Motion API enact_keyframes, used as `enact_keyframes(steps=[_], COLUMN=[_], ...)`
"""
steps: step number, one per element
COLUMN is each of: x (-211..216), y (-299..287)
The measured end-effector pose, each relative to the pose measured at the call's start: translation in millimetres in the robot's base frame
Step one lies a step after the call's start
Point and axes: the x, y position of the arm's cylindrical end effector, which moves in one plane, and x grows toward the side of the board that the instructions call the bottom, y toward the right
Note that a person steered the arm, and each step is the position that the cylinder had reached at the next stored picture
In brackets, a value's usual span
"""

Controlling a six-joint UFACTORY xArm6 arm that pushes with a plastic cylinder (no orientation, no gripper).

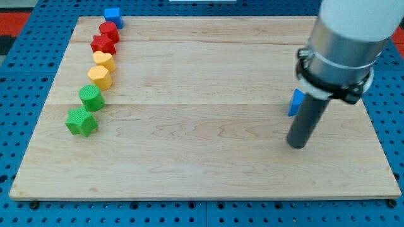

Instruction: Push the green star towards the right side of the board

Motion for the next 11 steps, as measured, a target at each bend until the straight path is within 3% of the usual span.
enact_keyframes(steps=[3,7,9,11], x=[29.1,18.7,-34.8,-50.0], y=[-174.3,-392.0,-411.2,-352.9])
